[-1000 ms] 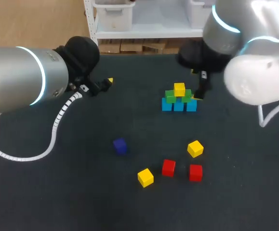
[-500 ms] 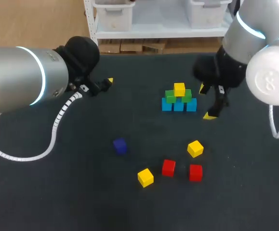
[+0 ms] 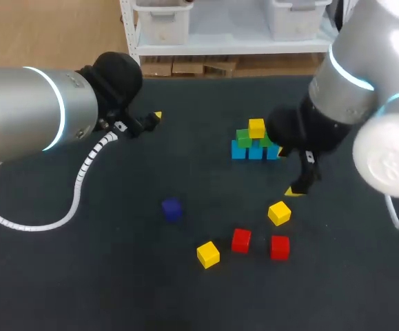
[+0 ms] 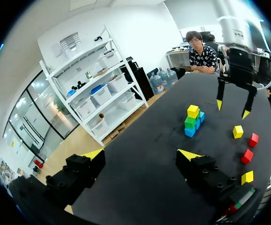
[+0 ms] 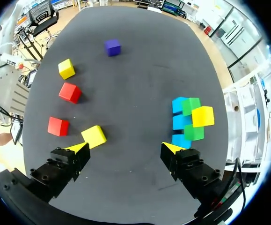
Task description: Place the blue cubes, place green cubes on the blue cubes, place the yellow cubes on the green cubes, then place the red cubes on the yellow cubes, and place purple cube on the red cubes.
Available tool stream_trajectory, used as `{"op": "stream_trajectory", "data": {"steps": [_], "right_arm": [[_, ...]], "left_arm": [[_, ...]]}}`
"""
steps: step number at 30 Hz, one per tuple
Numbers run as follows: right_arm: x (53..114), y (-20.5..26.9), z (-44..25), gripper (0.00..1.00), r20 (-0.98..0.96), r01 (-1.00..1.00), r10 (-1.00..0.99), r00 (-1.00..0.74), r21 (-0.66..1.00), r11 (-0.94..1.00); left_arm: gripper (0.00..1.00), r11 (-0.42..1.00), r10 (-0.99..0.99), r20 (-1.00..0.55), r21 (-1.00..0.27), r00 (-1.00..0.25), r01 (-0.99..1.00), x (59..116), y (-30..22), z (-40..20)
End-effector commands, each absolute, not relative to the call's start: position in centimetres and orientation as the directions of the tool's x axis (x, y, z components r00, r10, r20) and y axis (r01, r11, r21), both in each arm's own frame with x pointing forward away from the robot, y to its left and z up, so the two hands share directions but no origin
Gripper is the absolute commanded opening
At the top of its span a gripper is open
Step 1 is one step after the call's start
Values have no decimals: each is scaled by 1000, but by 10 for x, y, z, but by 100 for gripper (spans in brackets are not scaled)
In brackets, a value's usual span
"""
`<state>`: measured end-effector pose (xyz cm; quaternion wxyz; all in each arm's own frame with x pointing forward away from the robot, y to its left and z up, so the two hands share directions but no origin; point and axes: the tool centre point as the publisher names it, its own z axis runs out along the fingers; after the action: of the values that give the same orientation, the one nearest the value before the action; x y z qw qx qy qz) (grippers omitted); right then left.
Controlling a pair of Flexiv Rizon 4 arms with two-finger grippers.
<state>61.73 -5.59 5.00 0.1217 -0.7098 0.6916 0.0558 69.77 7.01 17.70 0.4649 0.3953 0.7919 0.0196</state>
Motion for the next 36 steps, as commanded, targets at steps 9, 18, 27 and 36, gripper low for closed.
{"op": "stream_trajectory", "data": {"steps": [9,18,27,36], "right_arm": [[599,-54,40,100,-227,-985,-967,114,-156,-79],[587,-54,32,100,-178,-962,-951,253,-153,-227],[573,-51,17,100,-145,-950,-944,297,-148,-276],[565,-44,3,66,-121,-942,-938,323,-133,-308]], "left_arm": [[100,687,643,-722,398,-254,608,699,70,176],[100,687,643,-722,398,-254,608,699,70,176],[100,687,643,-722,398,-254,608,699,70,176],[100,687,643,-722,398,-254,608,699,70,176]]}}
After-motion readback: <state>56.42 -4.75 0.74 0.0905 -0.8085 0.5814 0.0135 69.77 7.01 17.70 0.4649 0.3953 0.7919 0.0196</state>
